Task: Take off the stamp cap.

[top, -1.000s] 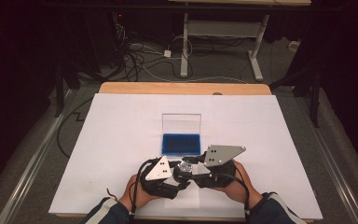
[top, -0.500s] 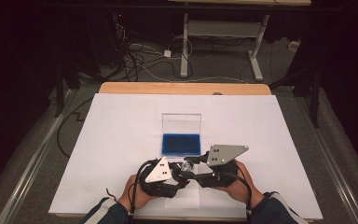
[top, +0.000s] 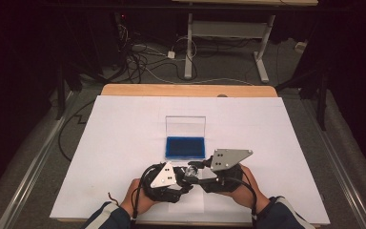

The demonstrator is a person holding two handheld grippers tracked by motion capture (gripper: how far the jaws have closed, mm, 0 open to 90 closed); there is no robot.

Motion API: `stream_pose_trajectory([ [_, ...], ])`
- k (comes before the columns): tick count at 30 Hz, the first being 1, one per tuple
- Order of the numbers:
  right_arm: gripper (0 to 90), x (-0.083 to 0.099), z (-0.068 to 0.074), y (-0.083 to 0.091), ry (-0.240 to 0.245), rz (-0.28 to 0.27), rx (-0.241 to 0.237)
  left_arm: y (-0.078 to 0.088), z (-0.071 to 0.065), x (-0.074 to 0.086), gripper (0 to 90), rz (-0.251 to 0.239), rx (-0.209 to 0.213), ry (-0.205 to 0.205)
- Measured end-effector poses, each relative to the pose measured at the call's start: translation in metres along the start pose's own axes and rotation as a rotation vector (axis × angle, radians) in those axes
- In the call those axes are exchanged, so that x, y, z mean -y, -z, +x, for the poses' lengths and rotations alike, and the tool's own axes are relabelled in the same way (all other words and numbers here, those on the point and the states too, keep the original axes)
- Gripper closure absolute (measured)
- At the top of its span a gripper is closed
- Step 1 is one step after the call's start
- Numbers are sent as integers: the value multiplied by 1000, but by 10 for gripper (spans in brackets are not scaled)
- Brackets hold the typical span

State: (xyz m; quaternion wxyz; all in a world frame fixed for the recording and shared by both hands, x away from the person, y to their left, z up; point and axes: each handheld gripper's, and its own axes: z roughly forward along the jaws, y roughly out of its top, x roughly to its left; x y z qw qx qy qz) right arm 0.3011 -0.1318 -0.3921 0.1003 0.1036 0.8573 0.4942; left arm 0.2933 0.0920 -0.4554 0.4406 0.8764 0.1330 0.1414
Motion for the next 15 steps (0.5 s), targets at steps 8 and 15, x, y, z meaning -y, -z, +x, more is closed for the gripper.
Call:
stream_pose_trajectory([
  [8,567,1,1,0,-1,8,2,-1,0,0,367,9,5,-3],
  [15,567,1,3,-1,14,18,22,-2,0,1,369,21,-1,16],
])
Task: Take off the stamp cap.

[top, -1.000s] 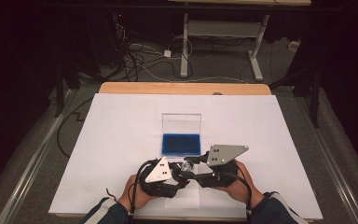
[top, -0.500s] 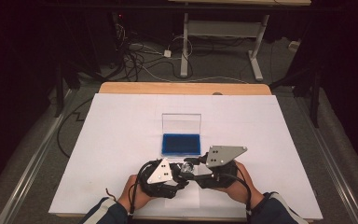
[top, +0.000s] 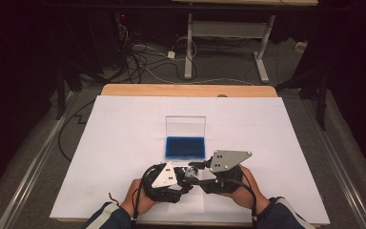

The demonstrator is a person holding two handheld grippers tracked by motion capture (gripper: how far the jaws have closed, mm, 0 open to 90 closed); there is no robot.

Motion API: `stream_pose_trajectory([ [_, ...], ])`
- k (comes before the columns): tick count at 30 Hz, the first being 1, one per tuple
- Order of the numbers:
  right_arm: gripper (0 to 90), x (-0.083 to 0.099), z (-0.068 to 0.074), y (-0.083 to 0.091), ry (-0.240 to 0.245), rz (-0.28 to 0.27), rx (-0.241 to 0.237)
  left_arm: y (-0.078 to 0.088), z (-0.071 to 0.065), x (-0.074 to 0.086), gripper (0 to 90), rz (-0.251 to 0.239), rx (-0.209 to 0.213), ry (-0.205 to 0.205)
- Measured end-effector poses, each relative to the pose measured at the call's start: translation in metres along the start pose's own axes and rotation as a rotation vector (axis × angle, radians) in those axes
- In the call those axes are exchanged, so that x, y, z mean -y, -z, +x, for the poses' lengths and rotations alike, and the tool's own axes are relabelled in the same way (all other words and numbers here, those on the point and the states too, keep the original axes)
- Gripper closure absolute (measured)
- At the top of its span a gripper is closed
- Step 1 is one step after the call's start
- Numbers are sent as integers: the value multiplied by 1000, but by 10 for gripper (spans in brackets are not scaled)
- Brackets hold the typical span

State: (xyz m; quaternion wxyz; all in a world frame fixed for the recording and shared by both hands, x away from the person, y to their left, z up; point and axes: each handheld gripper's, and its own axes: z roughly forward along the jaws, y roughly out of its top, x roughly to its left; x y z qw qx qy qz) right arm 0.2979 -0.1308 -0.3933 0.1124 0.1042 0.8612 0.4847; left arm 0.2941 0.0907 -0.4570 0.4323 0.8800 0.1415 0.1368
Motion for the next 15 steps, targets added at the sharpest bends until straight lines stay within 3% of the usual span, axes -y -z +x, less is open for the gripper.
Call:
stream_pose_trajectory([
  [1,567,-1,2,3,27,-14,54,0,2,3,823,4,1,4],
  [2,567,-1,2,3,27,-14,54,1,5,7,823,-11,-19,31],
  [3,567,-2,-1,7,5,-29,16,5,8,9,837,-45,-20,52],
  [4,567,-3,-2,10,-12,-46,7,9,8,7,826,-81,-43,49],
  [5,567,-3,-2,12,-8,-52,21,12,6,3,613,-80,-81,40],
  [7,566,-3,-4,13,-23,-68,2,11,5,1,606,-68,-56,25],
  [8,567,-3,-4,12,-8,-47,33,9,4,1,542,-56,-63,17],
  [15,568,-1,-5,8,-18,-34,34,1,1,3,468,-17,-7,0],
])
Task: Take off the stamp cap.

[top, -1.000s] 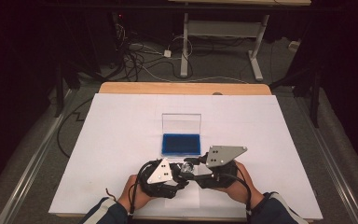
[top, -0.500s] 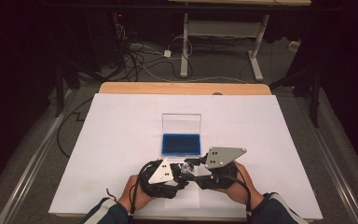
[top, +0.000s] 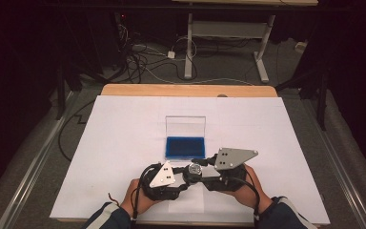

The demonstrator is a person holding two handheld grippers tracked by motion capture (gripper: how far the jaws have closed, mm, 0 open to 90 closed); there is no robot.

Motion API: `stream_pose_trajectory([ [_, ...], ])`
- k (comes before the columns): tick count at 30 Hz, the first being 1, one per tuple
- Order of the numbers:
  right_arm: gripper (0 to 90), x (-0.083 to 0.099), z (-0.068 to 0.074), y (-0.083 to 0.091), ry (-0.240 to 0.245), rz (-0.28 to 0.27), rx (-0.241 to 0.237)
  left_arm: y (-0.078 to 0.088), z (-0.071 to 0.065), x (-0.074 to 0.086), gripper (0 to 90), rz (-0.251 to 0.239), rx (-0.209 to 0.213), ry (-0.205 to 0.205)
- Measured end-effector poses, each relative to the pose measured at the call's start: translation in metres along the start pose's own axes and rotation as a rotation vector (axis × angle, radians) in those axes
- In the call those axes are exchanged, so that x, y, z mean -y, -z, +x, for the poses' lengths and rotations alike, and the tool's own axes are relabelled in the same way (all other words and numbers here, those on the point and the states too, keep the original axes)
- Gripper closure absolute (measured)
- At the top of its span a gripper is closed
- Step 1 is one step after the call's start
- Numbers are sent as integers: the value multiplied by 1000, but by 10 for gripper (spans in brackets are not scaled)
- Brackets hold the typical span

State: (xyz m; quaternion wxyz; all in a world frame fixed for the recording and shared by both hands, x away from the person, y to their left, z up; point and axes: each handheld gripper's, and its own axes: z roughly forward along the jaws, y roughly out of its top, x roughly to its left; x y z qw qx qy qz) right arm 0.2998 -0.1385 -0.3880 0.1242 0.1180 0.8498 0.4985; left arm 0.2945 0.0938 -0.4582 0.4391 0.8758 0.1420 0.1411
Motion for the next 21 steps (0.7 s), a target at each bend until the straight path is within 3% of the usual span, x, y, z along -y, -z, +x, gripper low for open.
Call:
stream_pose_trajectory([
  [9,567,2,-1,-4,-6,6,-13,-6,-2,1,333,10,44,0],
  [15,567,3,4,-10,-1,8,-26,-7,-1,1,332,-17,48,30],
  [21,567,3,7,-15,6,12,-42,-8,-1,2,357,-14,62,27],
])
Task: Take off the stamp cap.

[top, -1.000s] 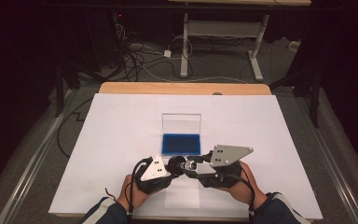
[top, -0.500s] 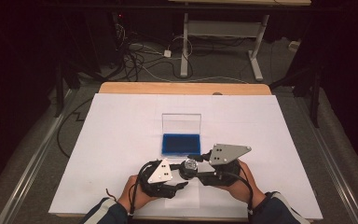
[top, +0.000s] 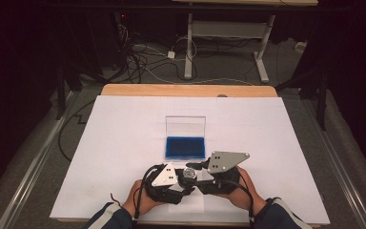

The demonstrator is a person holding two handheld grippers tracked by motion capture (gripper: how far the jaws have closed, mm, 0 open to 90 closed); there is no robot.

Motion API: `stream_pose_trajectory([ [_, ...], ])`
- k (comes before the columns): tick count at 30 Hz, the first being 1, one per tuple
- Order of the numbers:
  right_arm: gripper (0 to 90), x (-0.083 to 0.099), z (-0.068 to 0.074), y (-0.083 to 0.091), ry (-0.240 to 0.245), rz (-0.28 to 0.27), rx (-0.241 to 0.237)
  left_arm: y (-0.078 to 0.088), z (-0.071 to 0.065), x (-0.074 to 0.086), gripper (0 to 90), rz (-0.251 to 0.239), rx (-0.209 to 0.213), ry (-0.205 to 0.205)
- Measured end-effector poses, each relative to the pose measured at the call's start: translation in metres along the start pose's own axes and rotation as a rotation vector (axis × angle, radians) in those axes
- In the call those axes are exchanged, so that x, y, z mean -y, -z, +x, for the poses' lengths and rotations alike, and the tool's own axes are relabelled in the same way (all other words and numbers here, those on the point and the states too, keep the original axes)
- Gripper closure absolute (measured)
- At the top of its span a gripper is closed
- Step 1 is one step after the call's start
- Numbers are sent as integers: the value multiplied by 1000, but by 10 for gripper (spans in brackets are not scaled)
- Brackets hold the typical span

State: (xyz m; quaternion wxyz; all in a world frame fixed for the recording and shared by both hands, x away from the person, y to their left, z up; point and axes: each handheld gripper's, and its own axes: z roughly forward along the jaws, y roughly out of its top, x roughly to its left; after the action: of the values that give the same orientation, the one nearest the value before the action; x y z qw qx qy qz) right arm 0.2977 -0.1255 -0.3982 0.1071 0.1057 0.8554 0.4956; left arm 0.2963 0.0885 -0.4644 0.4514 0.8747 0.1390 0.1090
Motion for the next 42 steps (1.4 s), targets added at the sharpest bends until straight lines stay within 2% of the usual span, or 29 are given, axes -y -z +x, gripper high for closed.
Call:
stream_pose_trajectory([
  [16,567,1,0,-2,-12,-1,-8,-2,0,1,354,-1,16,-2],
  [20,568,2,0,-2,-23,-5,-10,-2,0,1,345,-5,6,0],
  [24,567,2,2,-5,-17,1,-18,-2,0,1,346,1,14,-3],
  [37,567,3,-2,1,-26,-10,-5,-1,0,0,359,31,-17,-30],
  [42,567,2,-2,2,-25,-14,-3,-2,0,0,360,43,-11,-33],
])
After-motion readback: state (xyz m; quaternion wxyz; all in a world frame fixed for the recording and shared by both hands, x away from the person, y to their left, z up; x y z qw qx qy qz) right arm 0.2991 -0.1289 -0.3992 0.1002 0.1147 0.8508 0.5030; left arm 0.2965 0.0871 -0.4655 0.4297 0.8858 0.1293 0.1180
